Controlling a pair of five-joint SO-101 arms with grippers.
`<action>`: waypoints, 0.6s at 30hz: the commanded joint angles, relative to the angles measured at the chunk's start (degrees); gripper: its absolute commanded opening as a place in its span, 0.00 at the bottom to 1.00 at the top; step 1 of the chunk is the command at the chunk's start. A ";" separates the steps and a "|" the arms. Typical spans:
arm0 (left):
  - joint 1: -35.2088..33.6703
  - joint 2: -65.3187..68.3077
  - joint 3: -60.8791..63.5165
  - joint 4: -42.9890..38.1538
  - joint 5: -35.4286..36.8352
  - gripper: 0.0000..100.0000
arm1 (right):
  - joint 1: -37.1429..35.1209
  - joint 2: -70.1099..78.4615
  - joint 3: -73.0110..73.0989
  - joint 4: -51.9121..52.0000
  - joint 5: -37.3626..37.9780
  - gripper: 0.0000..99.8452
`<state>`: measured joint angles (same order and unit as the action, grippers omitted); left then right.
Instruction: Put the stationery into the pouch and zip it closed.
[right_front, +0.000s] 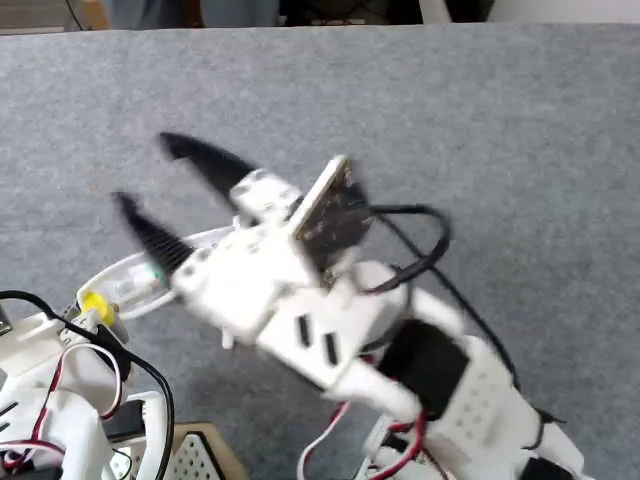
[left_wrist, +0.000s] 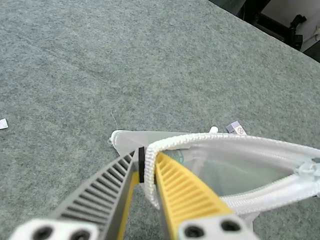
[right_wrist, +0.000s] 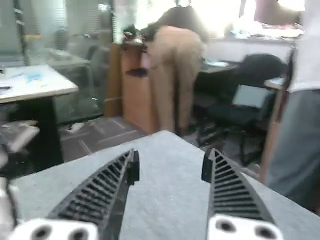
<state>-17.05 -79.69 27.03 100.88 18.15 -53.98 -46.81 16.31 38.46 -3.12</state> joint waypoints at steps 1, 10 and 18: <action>0.40 1.23 -0.75 0.26 -0.62 0.03 | 8.44 -3.21 -0.04 7.03 -0.44 0.22; 0.04 1.23 -0.75 0.26 -0.70 0.03 | 26.64 0.40 15.87 16.26 -0.70 0.22; 0.04 -3.87 -0.57 0.26 -0.70 0.03 | 26.90 26.77 7.08 16.35 -0.79 0.22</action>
<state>-17.05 -81.80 27.21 100.97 18.15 -27.87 -29.93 30.37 54.46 -3.21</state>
